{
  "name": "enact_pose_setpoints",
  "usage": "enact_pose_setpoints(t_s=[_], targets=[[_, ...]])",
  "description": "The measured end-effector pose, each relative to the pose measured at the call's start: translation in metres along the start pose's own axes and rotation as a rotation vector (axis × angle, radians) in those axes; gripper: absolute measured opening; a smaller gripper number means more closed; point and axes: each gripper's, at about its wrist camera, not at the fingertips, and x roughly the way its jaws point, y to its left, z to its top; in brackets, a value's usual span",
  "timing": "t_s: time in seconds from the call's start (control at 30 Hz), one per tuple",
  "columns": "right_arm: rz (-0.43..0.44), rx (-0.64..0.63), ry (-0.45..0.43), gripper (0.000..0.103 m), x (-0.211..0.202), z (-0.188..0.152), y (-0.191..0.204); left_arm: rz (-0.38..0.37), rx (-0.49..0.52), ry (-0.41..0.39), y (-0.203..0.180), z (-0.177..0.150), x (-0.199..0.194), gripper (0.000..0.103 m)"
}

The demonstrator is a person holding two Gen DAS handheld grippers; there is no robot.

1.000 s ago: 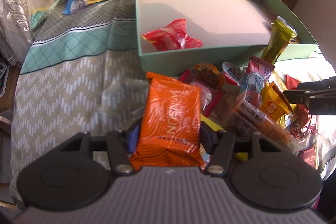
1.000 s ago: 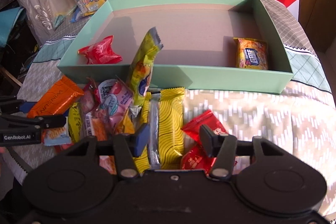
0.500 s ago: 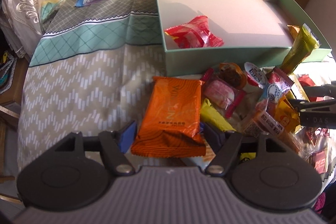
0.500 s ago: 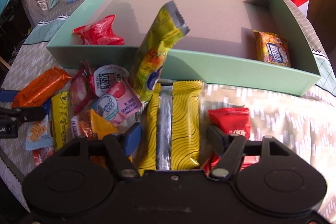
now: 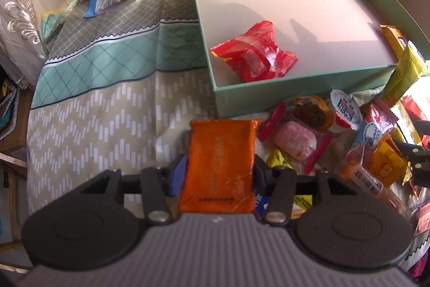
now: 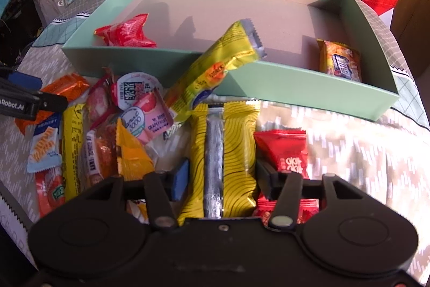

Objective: Organize snacks
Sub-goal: 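Grasp the orange packet with the left tool while the right grasps the yellow striped bars, then carry both held snacks into the green box and open both tools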

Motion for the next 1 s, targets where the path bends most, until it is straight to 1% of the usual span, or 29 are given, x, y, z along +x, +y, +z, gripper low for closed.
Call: enact_pose_setpoints(t_s=[0.07, 0.13, 0.23, 0.33, 0.43, 0.53, 0.67, 0.8, 0.9, 1.0], targets=[[-0.007, -0.006, -0.001, 0.054, 0.001, 0.001, 0.001, -0.001, -0.01, -0.018, 0.001, -0.004, -0.001, 0.048], [-0.017, -0.015, -0.014, 0.054, 0.002, 0.001, 0.003, -0.002, -0.043, -0.027, 0.005, -0.009, -0.003, 0.048], [-0.012, -0.011, -0.018, 0.05, 0.001, 0.002, 0.003, -0.006, -0.088, -0.046, 0.011, -0.014, -0.013, 0.047], [0.027, 0.027, -0.017, 0.049, -0.005, 0.003, -0.004, -0.015, -0.083, -0.086, 0.012, -0.018, -0.029, 0.047], [0.035, 0.043, -0.034, 0.049, -0.015, 0.001, -0.009, -0.015, -0.096, -0.108, 0.012, -0.021, -0.04, 0.047], [0.042, 0.058, -0.048, 0.047, -0.028, -0.002, -0.016, -0.04, -0.121, -0.136, 0.012, -0.021, -0.053, 0.047], [0.039, 0.041, -0.065, 0.047, -0.043, -0.004, -0.022, -0.058, -0.105, -0.167, 0.003, -0.016, -0.065, 0.048], [0.071, 0.035, -0.008, 0.047, -0.037, -0.008, -0.025, -0.072, -0.105, -0.152, -0.005, -0.016, -0.061, 0.048], [0.083, 0.015, 0.04, 0.05, -0.028, -0.013, -0.019, -0.085, -0.098, -0.147, -0.009, -0.02, -0.06, 0.048], [0.064, 0.006, 0.044, 0.052, -0.019, -0.012, -0.011, -0.094, -0.102, -0.14, -0.01, -0.023, -0.057, 0.048]])
